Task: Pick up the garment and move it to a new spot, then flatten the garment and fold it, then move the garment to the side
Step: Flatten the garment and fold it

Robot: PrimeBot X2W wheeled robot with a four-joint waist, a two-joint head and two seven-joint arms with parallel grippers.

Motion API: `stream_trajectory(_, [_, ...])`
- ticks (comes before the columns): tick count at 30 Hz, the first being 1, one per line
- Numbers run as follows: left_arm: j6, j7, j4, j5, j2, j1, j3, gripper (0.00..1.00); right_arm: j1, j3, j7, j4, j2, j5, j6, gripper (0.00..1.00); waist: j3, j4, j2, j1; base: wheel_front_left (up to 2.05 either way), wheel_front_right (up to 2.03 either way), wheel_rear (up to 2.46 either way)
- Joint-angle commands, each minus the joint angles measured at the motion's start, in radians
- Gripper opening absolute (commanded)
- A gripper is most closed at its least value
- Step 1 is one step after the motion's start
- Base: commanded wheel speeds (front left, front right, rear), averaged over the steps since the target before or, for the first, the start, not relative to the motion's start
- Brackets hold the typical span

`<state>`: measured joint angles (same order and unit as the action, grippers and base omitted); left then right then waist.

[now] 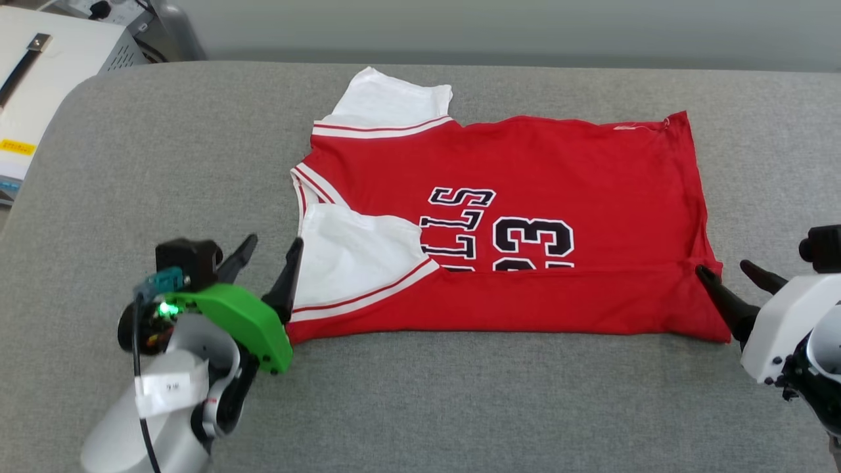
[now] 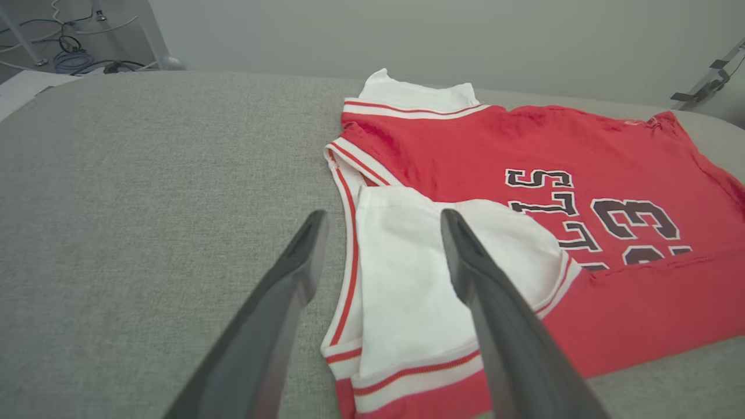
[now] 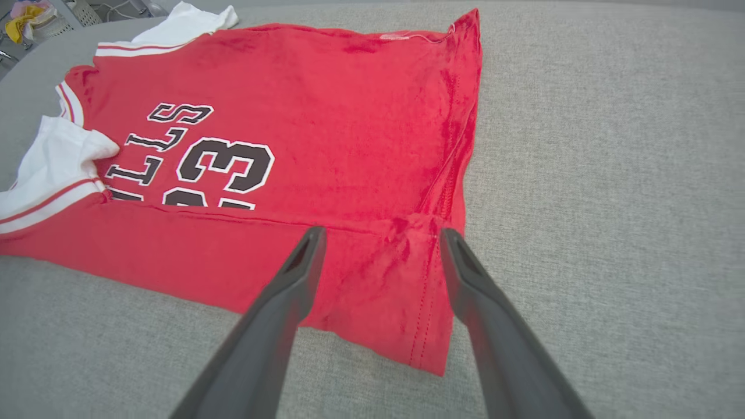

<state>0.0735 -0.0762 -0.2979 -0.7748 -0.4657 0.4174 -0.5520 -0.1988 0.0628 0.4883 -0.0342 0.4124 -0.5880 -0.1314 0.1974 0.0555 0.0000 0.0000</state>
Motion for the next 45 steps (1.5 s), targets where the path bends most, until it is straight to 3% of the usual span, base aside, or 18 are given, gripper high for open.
stream_trajectory(1, [0.02, 0.008, 0.022, -0.006, -0.009, -0.034, 0.003, 1.0, 0.023, 0.0, 0.003, 0.017, 0.002, 0.023, 0.001, 1.0, -0.008, -0.007, 0.0, 0.0, 0.0, 0.0, 0.0])
stream_trajectory(14, [0.172, 0.214, 0.118, -0.014, -0.082, -0.154, -0.035, 1.0, 0.119, -0.071, 0.118, 0.172, -0.109, 0.114, 0.001, 1.0, 0.035, -0.055, 0.0, 0.0, 0.0, 0.0, 0.0])
stream_trajectory(22, [0.223, 0.265, 0.065, 0.001, -0.091, -0.145, -0.048, 1.0, 0.119, -0.077, 0.134, 0.209, -0.138, 0.13, 0.001, 1.0, 0.078, -0.084, 0.0, 0.0, 0.0, 0.0, 0.0])
stream_trajectory(27, [0.212, 0.306, 0.011, -0.008, -0.082, -0.133, -0.068, 1.0, 0.114, -0.077, 0.137, 0.217, -0.145, 0.124, 0.001, 1.0, 0.094, -0.085, 0.0, 0.0, 0.0, 0.0, 0.0])
stream_trajectory(28, [0.203, 0.32, 0.001, -0.014, -0.078, -0.133, -0.075, 0.53, 0.113, -0.078, 0.138, 0.218, -0.143, 0.125, 0.001, 1.0, 0.095, -0.084, 0.0, 0.0, 0.0, 0.0, 0.0])
stream_trajectory(29, [0.194, 0.333, -0.006, -0.019, -0.075, -0.133, -0.083, 0.33, 0.113, -0.079, 0.138, 0.219, -0.14, 0.127, 0.001, 1.0, 0.095, -0.082, 0.0, 0.0, 0.0, 0.0, 0.0])
stream_trajectory(30, [0.178, 0.339, -0.004, -0.022, -0.07, -0.131, -0.092, 0.0, 0.112, -0.081, 0.139, 0.219, -0.135, 0.132, 0.001, 1.0, 0.094, -0.079, 0.0, 0.0, 0.0, 0.0, 0.0])
stream_trajectory(37, [0.129, 0.247, 0.012, -0.044, -0.034, -0.12, -0.068, 0.0, 0.111, -0.122, 0.161, 0.195, -0.135, 0.155, 0.001, 1.0, 0.07, -0.037, 0.0, 0.0, 0.0, 0.0, 0.0])
stream_trajectory(45, [0.132, 0.189, 0.151, -0.038, -0.034, -0.115, -0.046, 0.0, 0.078, -0.18, 0.211, 0.128, -0.152, 0.211, 0.001, 1.0, 0.06, 0.01, 0.0, 0.0, 0.0, 0.0, 0.0])
